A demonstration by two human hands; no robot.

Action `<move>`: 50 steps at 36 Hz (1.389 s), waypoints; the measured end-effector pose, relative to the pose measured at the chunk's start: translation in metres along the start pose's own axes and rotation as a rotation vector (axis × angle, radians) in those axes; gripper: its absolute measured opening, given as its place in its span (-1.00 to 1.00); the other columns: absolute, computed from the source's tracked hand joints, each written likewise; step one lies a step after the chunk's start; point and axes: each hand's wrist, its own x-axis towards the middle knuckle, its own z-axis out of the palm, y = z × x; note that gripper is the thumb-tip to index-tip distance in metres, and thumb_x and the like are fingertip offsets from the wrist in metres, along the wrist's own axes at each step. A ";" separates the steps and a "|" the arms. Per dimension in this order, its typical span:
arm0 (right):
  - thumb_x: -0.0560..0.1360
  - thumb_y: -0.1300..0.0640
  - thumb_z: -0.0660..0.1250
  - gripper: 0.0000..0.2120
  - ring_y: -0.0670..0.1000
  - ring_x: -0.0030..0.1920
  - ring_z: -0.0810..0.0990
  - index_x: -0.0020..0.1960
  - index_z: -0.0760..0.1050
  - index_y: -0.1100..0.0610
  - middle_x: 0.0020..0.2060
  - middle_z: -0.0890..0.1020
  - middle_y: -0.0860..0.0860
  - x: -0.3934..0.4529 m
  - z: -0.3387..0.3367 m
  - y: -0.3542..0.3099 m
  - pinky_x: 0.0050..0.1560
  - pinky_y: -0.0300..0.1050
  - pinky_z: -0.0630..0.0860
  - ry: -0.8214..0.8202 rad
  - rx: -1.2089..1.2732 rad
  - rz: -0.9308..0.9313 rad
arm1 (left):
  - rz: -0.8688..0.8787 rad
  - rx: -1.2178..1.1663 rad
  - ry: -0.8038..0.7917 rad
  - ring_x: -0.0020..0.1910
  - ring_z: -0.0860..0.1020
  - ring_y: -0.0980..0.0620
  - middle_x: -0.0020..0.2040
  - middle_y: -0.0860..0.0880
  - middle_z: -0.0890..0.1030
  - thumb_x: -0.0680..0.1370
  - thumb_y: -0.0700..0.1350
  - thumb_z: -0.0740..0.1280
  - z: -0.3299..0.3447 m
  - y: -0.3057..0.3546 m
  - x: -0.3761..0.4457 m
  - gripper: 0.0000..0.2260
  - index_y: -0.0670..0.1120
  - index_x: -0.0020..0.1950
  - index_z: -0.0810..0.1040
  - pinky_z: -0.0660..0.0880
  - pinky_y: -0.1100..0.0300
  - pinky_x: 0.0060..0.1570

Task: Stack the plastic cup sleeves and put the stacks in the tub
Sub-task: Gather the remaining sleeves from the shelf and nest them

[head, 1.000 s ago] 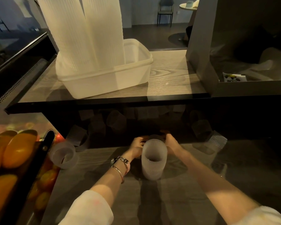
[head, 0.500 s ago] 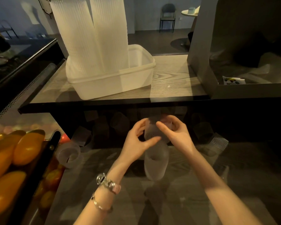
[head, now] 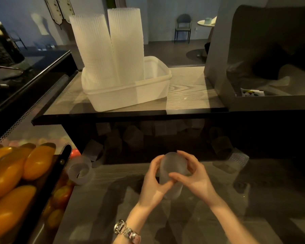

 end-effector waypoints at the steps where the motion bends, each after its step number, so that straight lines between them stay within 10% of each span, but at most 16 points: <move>1: 0.20 -0.13 0.51 -0.34 -0.25 0.19 0.47 0.26 0.39 -0.17 0.16 0.49 -0.22 -0.001 0.000 0.001 0.12 -0.36 0.46 -0.006 -0.005 0.013 | -0.005 0.005 -0.005 0.23 0.44 0.28 0.22 0.25 0.47 0.39 -0.12 0.49 0.000 -0.001 0.000 -0.43 0.14 0.31 0.32 0.39 0.44 0.11; 28: 0.28 -0.03 0.47 -0.33 -0.17 0.29 0.40 0.34 0.31 -0.18 0.28 0.42 -0.20 -0.011 0.020 0.012 0.12 -0.27 0.50 0.079 0.093 0.086 | -0.115 0.091 0.001 0.17 0.34 0.39 0.20 0.44 0.29 0.45 -0.05 0.43 0.006 -0.024 -0.004 -0.39 0.46 0.21 0.14 0.34 0.63 -0.07; 32: 0.32 0.12 0.51 -0.27 -0.30 0.40 0.11 0.34 0.23 -0.26 0.46 0.14 -0.18 -0.014 0.029 0.001 0.29 -0.35 0.24 0.228 -0.029 0.006 | -0.149 0.171 -0.002 0.32 0.25 0.27 0.31 0.34 0.26 0.36 0.07 0.48 -0.004 -0.032 -0.010 -0.29 0.33 0.36 0.14 0.31 0.36 0.25; 35: 0.30 0.19 0.53 -0.25 -0.45 0.37 0.05 0.30 0.23 -0.23 0.37 0.15 -0.33 -0.010 0.040 -0.014 0.23 -0.56 0.17 0.310 -0.104 -0.153 | -0.166 0.132 0.101 0.35 0.25 0.24 0.36 0.22 0.29 0.35 0.00 0.51 -0.027 -0.041 -0.020 -0.29 0.22 0.37 0.19 0.25 0.24 0.34; 39: 0.29 0.25 0.53 -0.31 -0.16 0.47 0.08 0.33 0.30 0.08 0.33 0.33 -0.16 -0.003 0.060 -0.027 0.39 -0.45 0.07 0.308 -0.223 -0.350 | -0.209 0.067 0.324 0.31 0.33 0.17 0.37 0.01 0.38 0.38 -0.19 0.49 -0.068 -0.051 -0.034 -0.36 -0.01 0.38 0.29 0.28 0.32 0.25; 50: 0.42 0.21 0.42 -0.43 -0.13 0.51 -0.09 0.38 0.32 0.10 0.41 0.31 -0.04 0.018 0.138 -0.038 0.47 -0.23 -0.22 0.183 -0.441 -0.377 | -0.424 0.052 0.779 0.33 0.39 -0.10 0.34 -0.12 0.43 0.42 -0.22 0.45 -0.172 -0.078 -0.067 -0.42 -0.10 0.39 0.33 0.33 -0.05 0.32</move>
